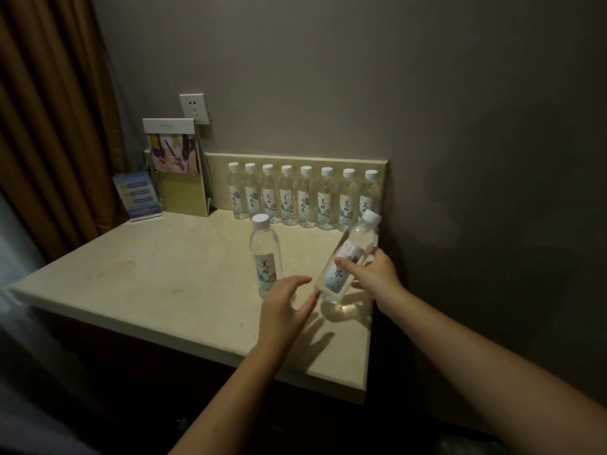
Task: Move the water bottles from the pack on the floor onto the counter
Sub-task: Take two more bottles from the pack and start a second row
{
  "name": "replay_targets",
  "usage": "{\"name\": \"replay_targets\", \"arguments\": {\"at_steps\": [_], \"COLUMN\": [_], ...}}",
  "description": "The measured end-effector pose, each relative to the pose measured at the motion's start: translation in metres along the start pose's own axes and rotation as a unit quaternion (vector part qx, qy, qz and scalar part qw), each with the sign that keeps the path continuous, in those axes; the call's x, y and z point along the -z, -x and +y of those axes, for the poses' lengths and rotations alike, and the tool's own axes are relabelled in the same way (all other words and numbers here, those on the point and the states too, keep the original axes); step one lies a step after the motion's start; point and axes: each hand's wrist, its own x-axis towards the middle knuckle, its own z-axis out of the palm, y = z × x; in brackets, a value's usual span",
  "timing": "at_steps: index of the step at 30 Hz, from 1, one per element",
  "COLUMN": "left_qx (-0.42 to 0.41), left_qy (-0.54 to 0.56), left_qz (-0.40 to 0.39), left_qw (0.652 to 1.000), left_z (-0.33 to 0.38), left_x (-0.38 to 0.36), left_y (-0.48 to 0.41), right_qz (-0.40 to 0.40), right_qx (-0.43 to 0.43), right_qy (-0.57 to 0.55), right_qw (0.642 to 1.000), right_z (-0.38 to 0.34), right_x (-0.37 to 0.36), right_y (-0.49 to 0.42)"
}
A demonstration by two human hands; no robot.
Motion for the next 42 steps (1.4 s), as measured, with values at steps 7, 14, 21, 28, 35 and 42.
{"name": "replay_targets", "arguments": {"at_steps": [7, 14, 21, 28, 35, 42], "left_qx": [0.233, 0.278, 0.293, 0.309, 0.296, 0.256], "left_qy": [-0.002, 0.064, -0.018, -0.039, -0.019, 0.005], "left_qz": [0.062, -0.041, -0.052, -0.034, -0.072, -0.129], "left_qw": [0.97, 0.958, 0.954, 0.95, 0.952, 0.958], "left_z": [-0.04, -0.061, -0.089, -0.129, -0.193, -0.277], "left_x": [0.024, 0.013, 0.012, 0.017, 0.027, 0.043], "left_y": [-0.003, -0.025, -0.052, -0.087, -0.138, -0.196], "right_qz": [-0.049, -0.087, -0.128, -0.149, -0.138, -0.071], "right_qx": [0.097, 0.135, 0.137, 0.134, 0.136, 0.139], "right_qy": [0.189, 0.218, 0.184, 0.208, 0.22, 0.226], "right_qw": [0.976, 0.963, 0.965, 0.957, 0.956, 0.962], "right_z": [0.004, 0.019, 0.018, 0.016, 0.009, 0.004], "right_x": [-0.003, -0.017, -0.041, -0.078, -0.139, -0.226], "right_y": [-0.019, -0.052, -0.089, -0.117, -0.145, -0.177]}}
